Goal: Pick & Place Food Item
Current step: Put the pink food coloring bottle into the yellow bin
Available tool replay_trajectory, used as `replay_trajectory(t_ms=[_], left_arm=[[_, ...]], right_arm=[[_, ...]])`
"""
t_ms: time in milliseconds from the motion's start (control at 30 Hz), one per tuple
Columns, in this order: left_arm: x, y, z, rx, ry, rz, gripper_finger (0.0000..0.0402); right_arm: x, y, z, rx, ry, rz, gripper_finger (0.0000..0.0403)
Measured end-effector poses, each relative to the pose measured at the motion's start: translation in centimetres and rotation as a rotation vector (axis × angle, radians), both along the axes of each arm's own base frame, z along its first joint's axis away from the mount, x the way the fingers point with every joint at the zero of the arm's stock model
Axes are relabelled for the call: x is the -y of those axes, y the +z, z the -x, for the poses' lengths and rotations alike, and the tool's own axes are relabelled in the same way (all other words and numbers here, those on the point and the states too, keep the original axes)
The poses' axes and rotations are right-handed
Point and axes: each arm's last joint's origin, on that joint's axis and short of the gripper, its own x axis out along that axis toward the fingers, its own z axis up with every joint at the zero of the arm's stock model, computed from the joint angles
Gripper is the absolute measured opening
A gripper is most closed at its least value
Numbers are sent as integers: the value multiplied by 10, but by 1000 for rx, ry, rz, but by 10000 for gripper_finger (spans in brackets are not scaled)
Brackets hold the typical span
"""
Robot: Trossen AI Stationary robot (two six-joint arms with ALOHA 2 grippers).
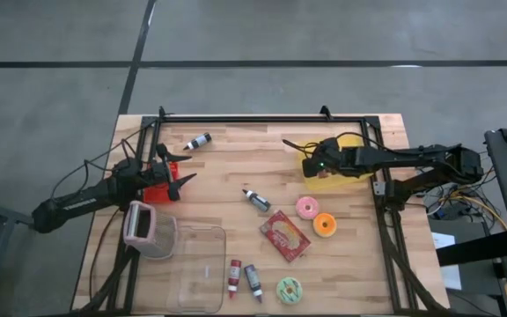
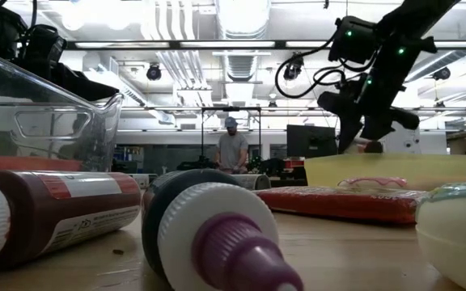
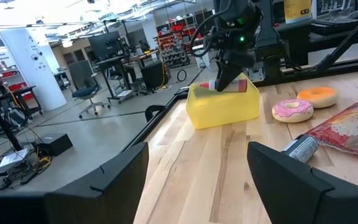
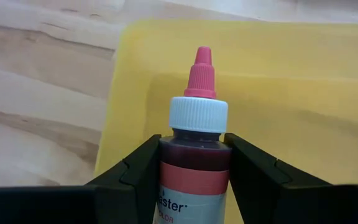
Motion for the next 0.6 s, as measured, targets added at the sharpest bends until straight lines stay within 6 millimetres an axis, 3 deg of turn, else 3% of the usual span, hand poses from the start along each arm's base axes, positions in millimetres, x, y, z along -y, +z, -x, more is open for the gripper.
replay_trajectory(t_ms=[267,600], left_arm=[[0,0,0,0,-1,0,278],[0,0,0,0,0,0,278]], right_arm=[[10,-28,-19,-68,-2,-68,157],[19,-34,-33,-83,-14,-114,176]])
